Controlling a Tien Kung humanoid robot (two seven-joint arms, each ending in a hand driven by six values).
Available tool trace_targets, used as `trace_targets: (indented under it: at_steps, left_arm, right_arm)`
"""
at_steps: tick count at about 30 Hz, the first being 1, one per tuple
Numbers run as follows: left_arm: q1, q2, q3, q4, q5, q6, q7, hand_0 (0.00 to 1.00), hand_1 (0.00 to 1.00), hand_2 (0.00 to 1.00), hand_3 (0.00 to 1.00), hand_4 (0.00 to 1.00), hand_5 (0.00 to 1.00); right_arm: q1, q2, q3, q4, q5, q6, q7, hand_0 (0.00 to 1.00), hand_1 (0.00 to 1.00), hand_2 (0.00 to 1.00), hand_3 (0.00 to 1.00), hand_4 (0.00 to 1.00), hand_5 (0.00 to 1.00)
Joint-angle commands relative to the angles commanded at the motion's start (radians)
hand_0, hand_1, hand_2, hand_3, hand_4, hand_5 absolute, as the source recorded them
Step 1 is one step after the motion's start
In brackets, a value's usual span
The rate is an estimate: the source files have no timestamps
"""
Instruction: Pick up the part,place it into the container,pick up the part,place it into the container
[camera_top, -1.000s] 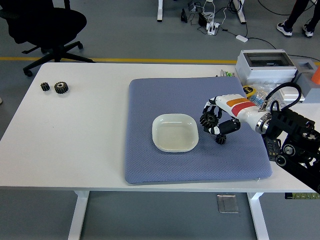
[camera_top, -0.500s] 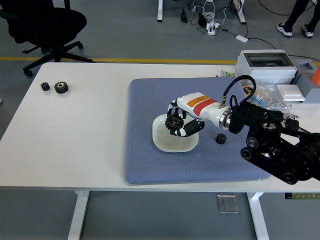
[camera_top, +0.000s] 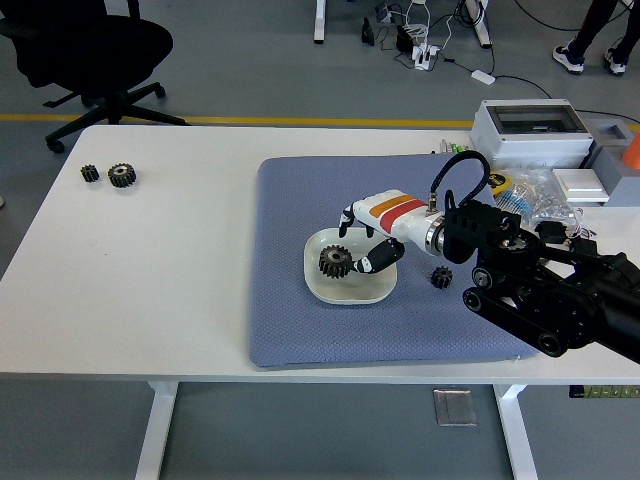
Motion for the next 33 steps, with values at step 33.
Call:
trace_targets:
  at_steps: [33]
  left_arm:
    - [0.006,-0.005,-0.007,0.000,0.003,0.000,-0.001,0.733,0.708,0.744,0.566,0.649,0.579]
  right_arm:
    - [-0.105,-0.210,0.107,0.073,-0.104,0.073,-0.003,0.357,0.505,0.746,0.681,0.950,0.308]
